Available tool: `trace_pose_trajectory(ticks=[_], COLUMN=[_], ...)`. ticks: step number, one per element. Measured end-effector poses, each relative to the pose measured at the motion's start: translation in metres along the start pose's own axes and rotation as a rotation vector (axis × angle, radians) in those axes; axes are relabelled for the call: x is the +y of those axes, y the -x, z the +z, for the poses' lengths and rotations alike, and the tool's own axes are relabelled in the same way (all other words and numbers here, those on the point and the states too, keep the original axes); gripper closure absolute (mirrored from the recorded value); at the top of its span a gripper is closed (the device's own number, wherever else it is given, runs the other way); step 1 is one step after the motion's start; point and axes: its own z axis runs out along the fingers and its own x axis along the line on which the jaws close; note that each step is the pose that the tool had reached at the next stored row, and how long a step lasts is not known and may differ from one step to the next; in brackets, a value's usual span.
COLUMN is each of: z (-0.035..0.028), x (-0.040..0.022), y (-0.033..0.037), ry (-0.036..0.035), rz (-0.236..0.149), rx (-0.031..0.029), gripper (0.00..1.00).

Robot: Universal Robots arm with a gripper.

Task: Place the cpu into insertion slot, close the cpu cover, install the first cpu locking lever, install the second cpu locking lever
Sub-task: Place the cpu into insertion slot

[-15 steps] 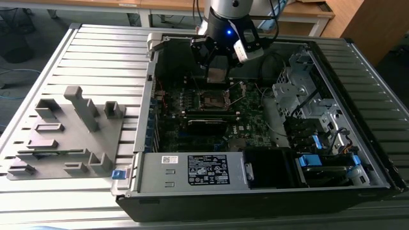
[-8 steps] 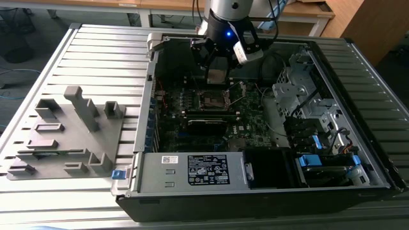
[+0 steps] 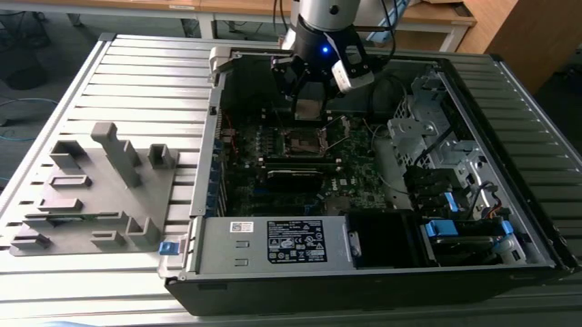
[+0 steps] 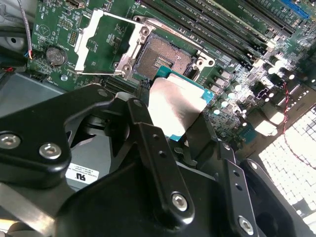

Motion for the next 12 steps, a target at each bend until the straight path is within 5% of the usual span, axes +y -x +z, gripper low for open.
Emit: trace_pose_trajectory(ticks=[12], z=[0.0026], x=[-0.0003], y=[0.0], ry=[-0.0001], rz=[0.0], rx=[0.0001], gripper=[0.46])
